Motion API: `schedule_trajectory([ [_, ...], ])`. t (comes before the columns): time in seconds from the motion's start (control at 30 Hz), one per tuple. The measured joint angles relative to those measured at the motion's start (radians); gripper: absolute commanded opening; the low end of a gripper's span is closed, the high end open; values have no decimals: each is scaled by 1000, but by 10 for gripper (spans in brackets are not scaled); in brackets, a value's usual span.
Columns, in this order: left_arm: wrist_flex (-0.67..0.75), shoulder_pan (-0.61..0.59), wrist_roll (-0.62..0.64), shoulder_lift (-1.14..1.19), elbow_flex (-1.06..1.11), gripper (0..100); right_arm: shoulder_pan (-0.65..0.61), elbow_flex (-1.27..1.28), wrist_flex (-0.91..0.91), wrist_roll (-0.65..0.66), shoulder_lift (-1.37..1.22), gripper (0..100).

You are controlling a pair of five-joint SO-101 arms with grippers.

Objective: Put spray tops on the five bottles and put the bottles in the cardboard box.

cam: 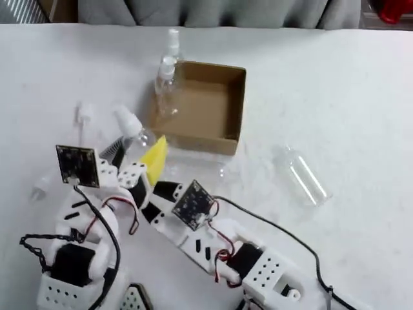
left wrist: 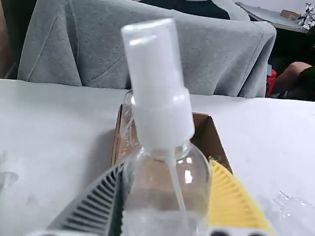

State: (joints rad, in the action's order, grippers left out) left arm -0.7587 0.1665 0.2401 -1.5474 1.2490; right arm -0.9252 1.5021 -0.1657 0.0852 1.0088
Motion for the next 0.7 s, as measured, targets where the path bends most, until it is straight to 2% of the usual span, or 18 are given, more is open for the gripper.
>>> schedule_trajectory([
  [0.47, 8, 6, 2, -2, 0, 20, 32, 0, 0, 2, -2, 15],
  [0.7, 25, 2, 0, -2, 0, 20, 26, -2, 95, 3, -2, 15],
])
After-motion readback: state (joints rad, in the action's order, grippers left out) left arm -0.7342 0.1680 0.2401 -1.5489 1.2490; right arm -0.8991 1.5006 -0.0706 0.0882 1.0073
